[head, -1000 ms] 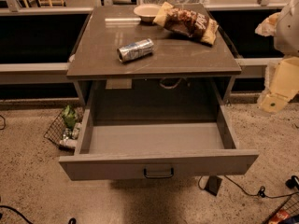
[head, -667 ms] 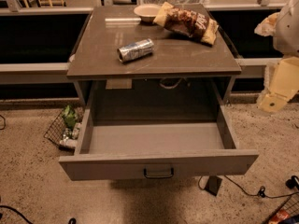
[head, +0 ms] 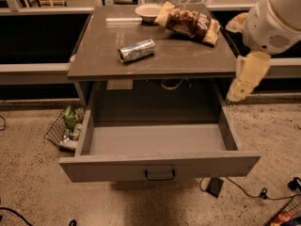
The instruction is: Place redbull can into top drawer
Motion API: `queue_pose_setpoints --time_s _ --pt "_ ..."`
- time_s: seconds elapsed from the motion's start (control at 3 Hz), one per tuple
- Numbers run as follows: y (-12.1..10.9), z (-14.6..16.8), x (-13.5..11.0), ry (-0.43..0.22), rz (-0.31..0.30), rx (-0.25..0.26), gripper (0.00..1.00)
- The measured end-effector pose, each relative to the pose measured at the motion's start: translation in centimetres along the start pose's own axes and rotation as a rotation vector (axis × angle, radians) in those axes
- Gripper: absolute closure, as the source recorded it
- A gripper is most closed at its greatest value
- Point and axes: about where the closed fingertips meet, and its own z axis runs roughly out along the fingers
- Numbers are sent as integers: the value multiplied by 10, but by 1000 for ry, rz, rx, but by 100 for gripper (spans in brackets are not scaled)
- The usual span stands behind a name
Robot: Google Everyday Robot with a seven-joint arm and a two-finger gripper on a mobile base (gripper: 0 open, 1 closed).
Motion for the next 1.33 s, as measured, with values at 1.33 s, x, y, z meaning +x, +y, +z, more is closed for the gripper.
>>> queue_pose_setpoints --time_s 1.33 --pt "-88 114 -55 -227 -117 -39 0"
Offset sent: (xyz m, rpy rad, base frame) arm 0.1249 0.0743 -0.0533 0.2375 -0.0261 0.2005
